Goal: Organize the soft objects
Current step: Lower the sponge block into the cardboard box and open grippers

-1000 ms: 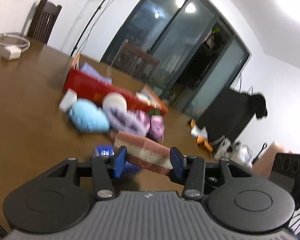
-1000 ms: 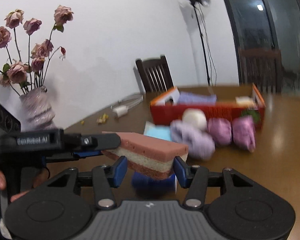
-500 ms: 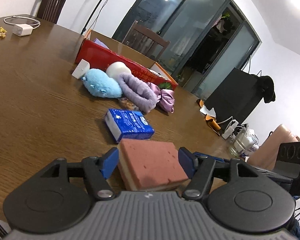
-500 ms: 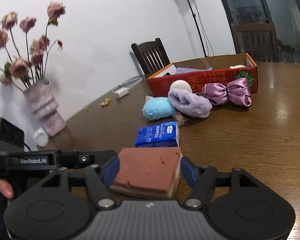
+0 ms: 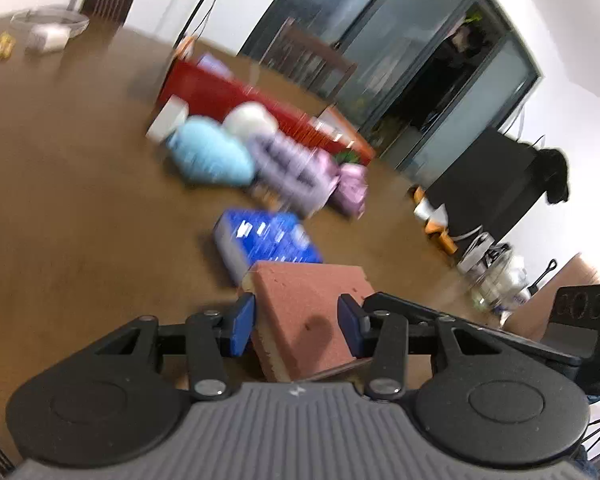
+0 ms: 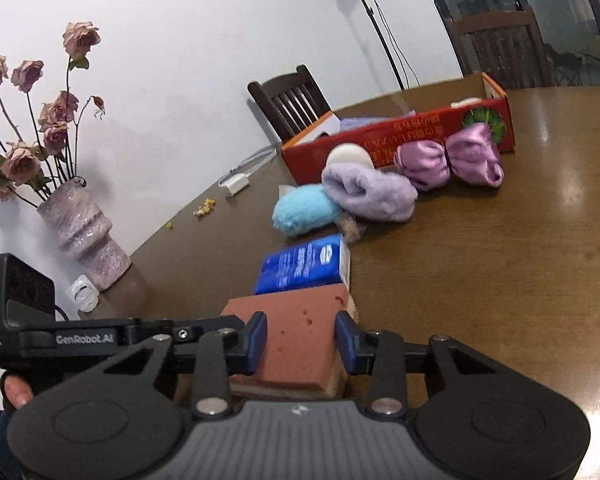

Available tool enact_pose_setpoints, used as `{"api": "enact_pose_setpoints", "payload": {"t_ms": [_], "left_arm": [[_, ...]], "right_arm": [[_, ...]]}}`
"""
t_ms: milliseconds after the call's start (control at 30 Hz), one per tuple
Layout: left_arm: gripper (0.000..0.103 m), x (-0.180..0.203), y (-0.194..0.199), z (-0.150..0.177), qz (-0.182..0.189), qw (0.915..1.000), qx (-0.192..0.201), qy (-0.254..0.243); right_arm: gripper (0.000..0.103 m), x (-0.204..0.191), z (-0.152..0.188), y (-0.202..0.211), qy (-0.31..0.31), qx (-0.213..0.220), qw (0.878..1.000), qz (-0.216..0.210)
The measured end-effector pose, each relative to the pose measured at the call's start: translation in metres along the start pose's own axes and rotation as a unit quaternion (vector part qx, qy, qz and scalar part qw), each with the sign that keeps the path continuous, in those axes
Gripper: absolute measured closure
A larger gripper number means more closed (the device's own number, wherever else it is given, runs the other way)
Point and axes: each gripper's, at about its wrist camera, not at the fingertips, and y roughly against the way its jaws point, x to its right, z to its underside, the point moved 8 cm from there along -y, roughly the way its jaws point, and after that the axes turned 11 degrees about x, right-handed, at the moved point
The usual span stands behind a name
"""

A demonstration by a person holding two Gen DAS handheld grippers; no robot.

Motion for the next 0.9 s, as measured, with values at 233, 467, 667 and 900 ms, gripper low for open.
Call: {"api": "enact_pose_setpoints", "payload": {"t_ms": [233, 467, 667, 900], "left_arm": [[0.058, 0.027, -0.027, -0.088, 0.051, 0.9956, 0.074, -0.026], [0.058, 0.023, -0.097, -0.186, 0.044, 0.9919, 0.108, -0.050], [0.058, -0.024, -0.177, -0.232, -0.009, 0.9956, 0.088, -0.030], [0.056, -0.081, -0.231, -0.221, -0.062, 0.9968, 0.039, -0.030]], "right_arm": [[0.066, 0.011, -0.076, -0.017, 0.015, 0.059, 0.998, -0.011], [0.066, 0.036, -0.162, -0.095, -0.004, 0.090, 0.996, -0.011], [0.066, 0.063, -0.207, -0.189, -0.022, 0.070, 0.997, -0.011], [0.066, 0.086, -0.198, -0.266, -0.023, 0.008, 1.000, 0.003]]}}
